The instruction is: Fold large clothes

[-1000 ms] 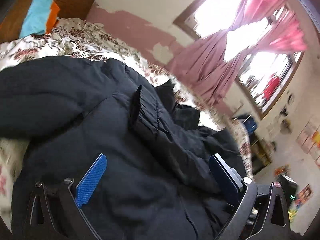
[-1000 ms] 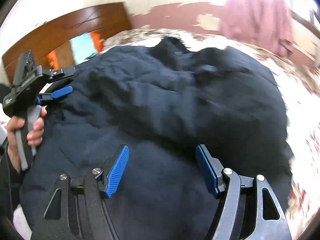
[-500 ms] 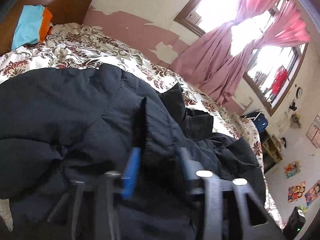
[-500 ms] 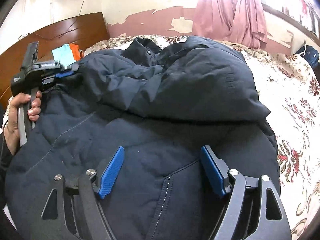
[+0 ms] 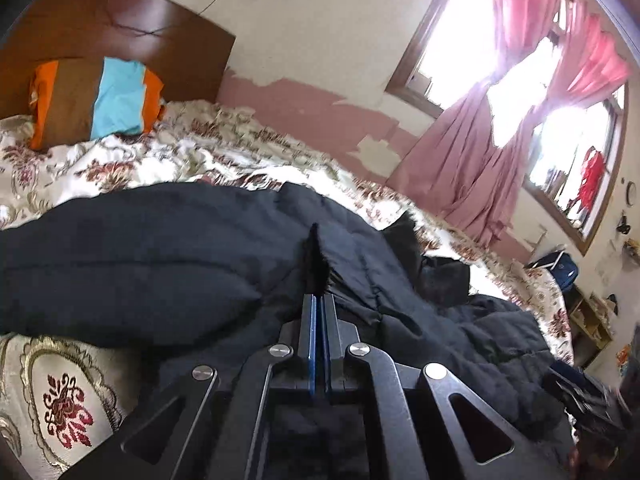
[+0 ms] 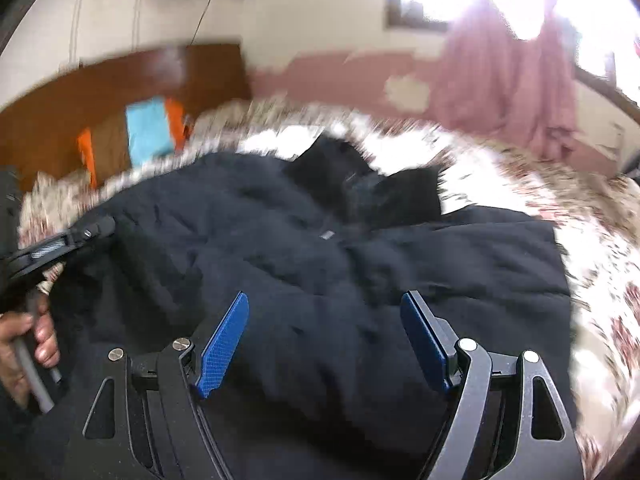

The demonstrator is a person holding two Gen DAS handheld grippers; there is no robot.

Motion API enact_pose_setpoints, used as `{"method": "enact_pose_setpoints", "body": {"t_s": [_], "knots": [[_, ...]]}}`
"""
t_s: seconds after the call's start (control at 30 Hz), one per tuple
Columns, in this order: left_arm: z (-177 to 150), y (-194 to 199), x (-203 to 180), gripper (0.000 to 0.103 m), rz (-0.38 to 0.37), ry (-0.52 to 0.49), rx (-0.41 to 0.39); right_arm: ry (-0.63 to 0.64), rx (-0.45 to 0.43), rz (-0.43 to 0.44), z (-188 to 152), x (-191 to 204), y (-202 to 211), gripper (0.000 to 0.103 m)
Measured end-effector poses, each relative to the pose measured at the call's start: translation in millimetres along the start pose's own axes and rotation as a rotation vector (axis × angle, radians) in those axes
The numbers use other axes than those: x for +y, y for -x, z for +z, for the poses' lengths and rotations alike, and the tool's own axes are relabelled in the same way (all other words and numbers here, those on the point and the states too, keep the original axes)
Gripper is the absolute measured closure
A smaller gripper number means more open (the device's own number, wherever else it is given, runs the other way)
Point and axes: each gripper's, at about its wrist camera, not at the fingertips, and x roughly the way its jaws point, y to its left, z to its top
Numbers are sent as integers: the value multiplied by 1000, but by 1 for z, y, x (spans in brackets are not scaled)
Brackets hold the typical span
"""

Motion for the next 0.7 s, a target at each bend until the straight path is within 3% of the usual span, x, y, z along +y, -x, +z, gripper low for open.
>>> {"method": "enact_pose_setpoints", "body": {"t_s": [0.1, 0.2, 0.43, 0.53, 0.63, 0.7], "knots": [[-4, -9, 10, 100, 9, 19, 49, 30, 115, -24, 3, 15, -50, 30], [-7, -13, 16, 100, -9, 38, 66, -9, 228, 34, -14, 14, -87, 29], [-10, -14, 21, 100, -34, 42, 74, -40, 207, 59, -22, 12, -95, 27], [-8, -7, 20, 94, -26, 26, 77, -52, 192, 70, -24, 9, -96, 26], [-7, 9, 19, 68, -5, -3, 74, -62, 184, 82, -24, 7, -96, 26], [-9, 30, 25, 20, -8, 14, 42, -65, 179, 87, -26, 6, -94, 25]]}}
